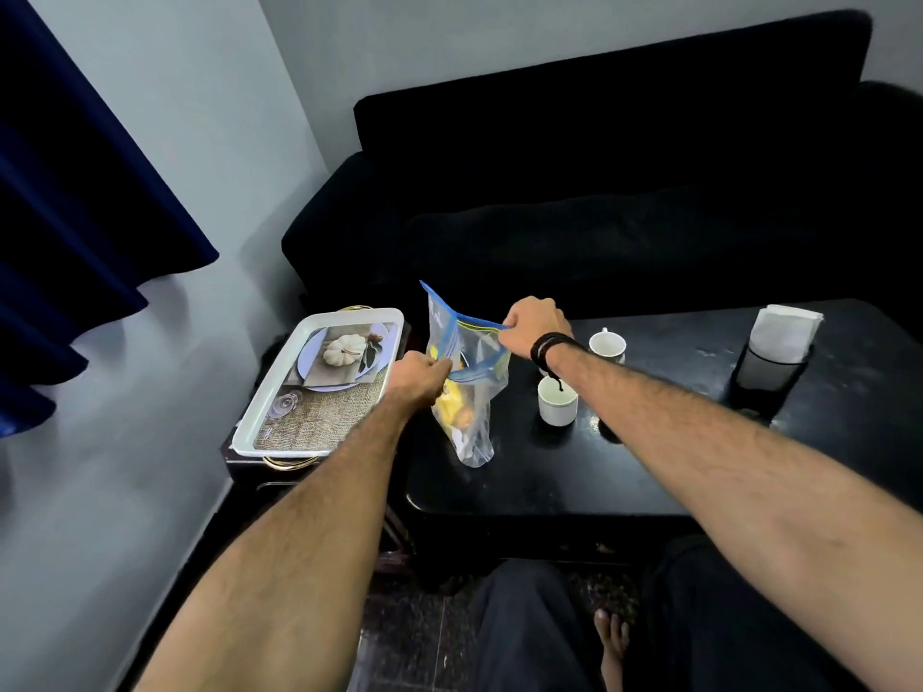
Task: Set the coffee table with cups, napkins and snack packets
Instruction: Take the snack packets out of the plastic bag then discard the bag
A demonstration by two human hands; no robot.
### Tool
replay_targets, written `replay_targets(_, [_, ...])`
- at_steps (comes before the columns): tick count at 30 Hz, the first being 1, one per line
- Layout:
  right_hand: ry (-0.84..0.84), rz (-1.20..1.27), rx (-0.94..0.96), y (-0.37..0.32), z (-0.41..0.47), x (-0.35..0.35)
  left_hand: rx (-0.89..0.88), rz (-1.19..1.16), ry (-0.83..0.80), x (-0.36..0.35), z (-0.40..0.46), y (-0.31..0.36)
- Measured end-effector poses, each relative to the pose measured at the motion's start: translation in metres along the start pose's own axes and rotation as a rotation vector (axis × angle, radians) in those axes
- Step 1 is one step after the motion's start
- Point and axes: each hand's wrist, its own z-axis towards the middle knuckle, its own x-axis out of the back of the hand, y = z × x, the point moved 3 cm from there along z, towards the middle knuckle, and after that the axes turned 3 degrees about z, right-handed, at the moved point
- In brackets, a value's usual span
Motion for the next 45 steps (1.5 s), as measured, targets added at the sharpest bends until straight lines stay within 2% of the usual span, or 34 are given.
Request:
replay_targets(4, [-0.094, -0.018, 0.143, -0.019, 0.001, -0.011, 0.010, 0.102, -0.083, -0.003, 0.003, 0.009])
replay_targets(8, [-0.127, -0.104, 0.225, -0.024, 0.003, -0.017, 0.091, 0.259, 0.089, 0.011, 0.015, 0.014])
replay_targets(12, [-0.170, -0.166, 0.247, -0.020, 0.020, -0.015, -0.024, 0.250, 0.143, 0.009, 0.024, 0.019])
replay_targets(15, [-0.114, -0.144, 0.283, -0.030, 0.031, -0.014, -0.108, 0.190, 0.112, -0.004, 0.023, 0.027])
replay_targets(17, [-0.033, -0.180, 0.293, -0.037, 0.035, -0.016, -0.089, 0.202, 0.144, -0.003, 0.020, 0.030])
replay_targets(19, [0.123, -0.222, 0.232, -0.037, 0.040, -0.009, 0.017, 0.227, 0.234, 0.010, 0.019, 0.024])
replay_targets(21, [0.234, -0.176, 0.079, -0.023, 0.046, 0.006, 0.150, 0.226, 0.327, 0.033, 0.017, 0.012])
replay_targets(24, [0.253, -0.097, -0.053, -0.005, 0.052, 0.016, 0.246, 0.285, 0.395, 0.062, 0.013, -0.001])
replay_targets(27, [0.153, -0.081, -0.053, -0.009, 0.045, 0.012, 0.231, 0.257, 0.363, 0.068, 0.011, 0.002])
replay_targets(31, [-0.282, -0.015, -0.093, -0.030, 0.032, 0.007, 0.213, 0.172, 0.266, 0.053, 0.004, 0.014])
replay_targets(33, [-0.423, -0.044, -0.094, -0.039, 0.024, 0.005, 0.195, 0.113, 0.142, 0.044, 0.001, 0.018])
replay_targets(35, [-0.368, -0.069, -0.086, -0.038, 0.019, 0.008, 0.170, 0.058, 0.092, 0.040, -0.002, 0.018])
replay_targets(38, [-0.176, -0.017, -0.095, -0.030, 0.017, 0.013, 0.113, 0.108, 0.260, 0.052, -0.006, 0.020])
replay_targets(41, [-0.046, 0.084, 0.028, -0.028, 0.015, 0.011, 0.015, 0.118, 0.404, 0.063, -0.006, 0.029])
replay_targets(43, [0.019, 0.141, 0.077, -0.028, 0.013, 0.010, -0.029, 0.070, 0.445, 0.067, -0.007, 0.031])
replay_targets(45, [0.029, 0.072, 0.067, -0.025, 0.012, 0.009, -0.052, 0.057, 0.431, 0.066, -0.008, 0.028])
